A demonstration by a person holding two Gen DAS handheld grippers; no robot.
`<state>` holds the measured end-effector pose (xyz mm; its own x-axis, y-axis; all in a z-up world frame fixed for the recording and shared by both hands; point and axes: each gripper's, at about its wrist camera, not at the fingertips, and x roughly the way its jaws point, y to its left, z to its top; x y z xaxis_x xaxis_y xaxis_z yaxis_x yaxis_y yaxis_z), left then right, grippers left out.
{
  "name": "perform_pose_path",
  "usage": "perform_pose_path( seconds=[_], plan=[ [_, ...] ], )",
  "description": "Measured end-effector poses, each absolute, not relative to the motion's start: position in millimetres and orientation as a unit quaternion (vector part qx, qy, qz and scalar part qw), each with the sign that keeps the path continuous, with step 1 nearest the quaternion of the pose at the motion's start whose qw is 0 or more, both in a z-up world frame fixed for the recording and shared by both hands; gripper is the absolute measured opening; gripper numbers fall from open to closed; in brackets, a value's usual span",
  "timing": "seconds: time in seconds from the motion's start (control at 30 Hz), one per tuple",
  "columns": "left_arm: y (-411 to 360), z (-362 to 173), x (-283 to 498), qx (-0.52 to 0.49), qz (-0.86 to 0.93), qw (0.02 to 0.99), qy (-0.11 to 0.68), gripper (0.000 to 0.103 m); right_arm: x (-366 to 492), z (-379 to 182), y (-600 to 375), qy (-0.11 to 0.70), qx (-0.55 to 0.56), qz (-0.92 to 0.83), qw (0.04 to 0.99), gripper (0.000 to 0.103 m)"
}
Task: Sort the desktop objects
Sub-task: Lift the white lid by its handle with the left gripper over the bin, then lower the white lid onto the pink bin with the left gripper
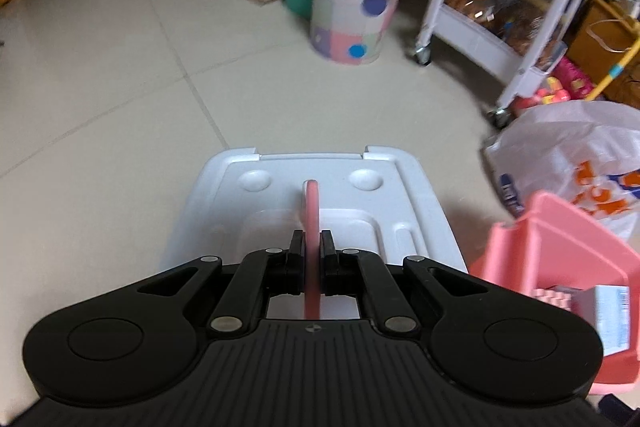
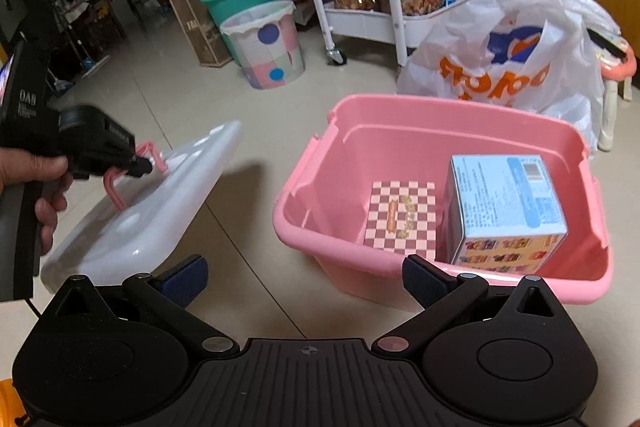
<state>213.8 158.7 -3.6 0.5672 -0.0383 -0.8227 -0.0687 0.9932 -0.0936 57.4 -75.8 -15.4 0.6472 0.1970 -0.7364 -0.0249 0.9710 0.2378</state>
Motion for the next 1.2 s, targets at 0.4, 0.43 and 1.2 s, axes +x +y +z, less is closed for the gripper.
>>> perform_pose_path(
  seconds=[0.4, 0.43, 1.2],
  plan=[
    [55, 56, 197, -0.018, -0.095, 0.912, 0.398, 0.007, 30, 16, -123, 0.356, 0.114, -0.013, 0.927, 0.103],
    [44, 56, 195, -0.008, -0.106, 0.912, 0.396, 0.007, 27, 17, -130, 0.355, 0.115, -0.024, 0.928, 0.103],
    [-119, -6, 156, 0.111, -0.257, 0.862, 0.422, 0.007, -2, -13, -271, 0.381, 0.224, -0.199, 0.875, 0.102]
  ],
)
